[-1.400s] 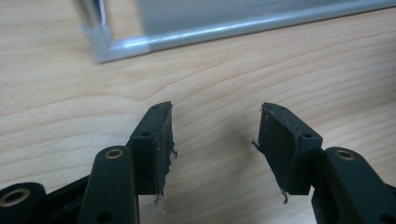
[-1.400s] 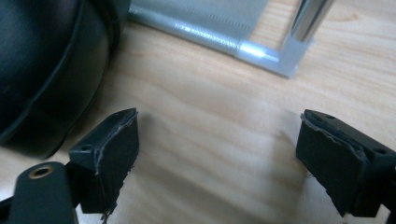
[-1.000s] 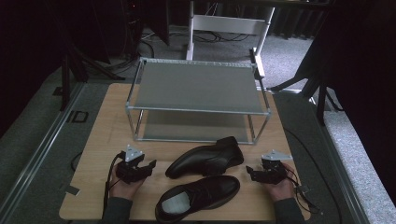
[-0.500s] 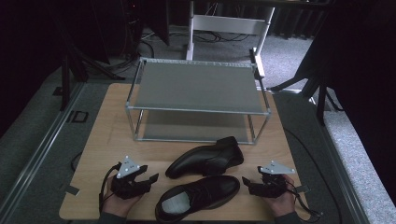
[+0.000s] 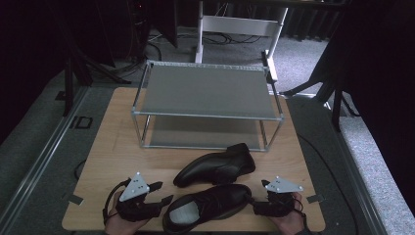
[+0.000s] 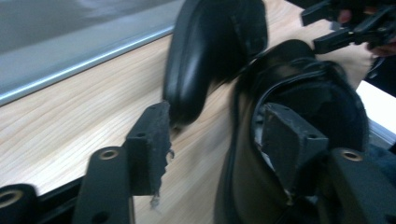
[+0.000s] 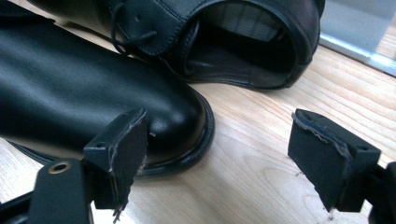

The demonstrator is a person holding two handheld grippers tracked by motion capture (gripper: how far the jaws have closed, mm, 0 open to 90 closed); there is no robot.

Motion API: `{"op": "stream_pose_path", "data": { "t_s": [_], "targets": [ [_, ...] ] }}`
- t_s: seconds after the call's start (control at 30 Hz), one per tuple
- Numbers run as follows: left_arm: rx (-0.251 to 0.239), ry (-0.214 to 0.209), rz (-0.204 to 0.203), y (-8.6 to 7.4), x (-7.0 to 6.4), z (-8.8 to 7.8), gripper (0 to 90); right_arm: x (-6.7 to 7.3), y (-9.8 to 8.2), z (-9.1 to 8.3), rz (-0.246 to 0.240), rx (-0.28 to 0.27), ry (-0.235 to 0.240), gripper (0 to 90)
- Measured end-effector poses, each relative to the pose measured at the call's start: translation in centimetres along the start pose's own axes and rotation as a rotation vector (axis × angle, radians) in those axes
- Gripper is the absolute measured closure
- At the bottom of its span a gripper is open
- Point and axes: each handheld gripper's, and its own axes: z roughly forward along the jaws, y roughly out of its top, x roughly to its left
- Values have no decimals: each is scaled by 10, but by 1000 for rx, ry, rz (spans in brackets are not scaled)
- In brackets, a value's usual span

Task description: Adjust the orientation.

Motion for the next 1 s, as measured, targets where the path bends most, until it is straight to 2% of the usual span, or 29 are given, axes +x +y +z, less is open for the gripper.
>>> {"op": "stream_pose_path", "data": {
  "t_s": [0.1, 0.13, 0.23, 0.27, 0.33, 0.4, 0.53, 0.63, 0.83, 1.0],
  "targets": [
    [33, -51, 30, 6, -4, 12, 488, 1, 0, 1, 19, -6, 21, 190],
    [33, -51, 30, 6, -4, 12, 500, 1, 0, 1, 19, -6, 21, 190],
    [79, -103, 68, 10, -10, 25, 546, 3, 1, 1, 5, 0, 28, 184],
    [101, -120, 93, 11, -13, 30, 567, 4, 0, 1, 2, 1, 33, 182],
    [130, -137, 122, 12, -16, 36, 613, 5, 0, 2, -4, 5, 37, 171],
    [160, -121, 143, 12, -19, 42, 648, 7, -1, 2, -9, 9, 43, 164],
    [168, -118, 117, 13, -14, 45, 744, 9, -4, 4, -10, 20, 57, 144],
    [156, -120, 102, 13, -12, 47, 805, 9, -4, 5, -16, 19, 61, 136],
    [138, -115, 111, 14, -16, 49, 828, 7, -4, 7, -20, 22, 55, 125],
    [123, -117, 99, 15, -15, 52, 829, 4, -4, 8, -12, 15, 55, 119]
  ]
}}
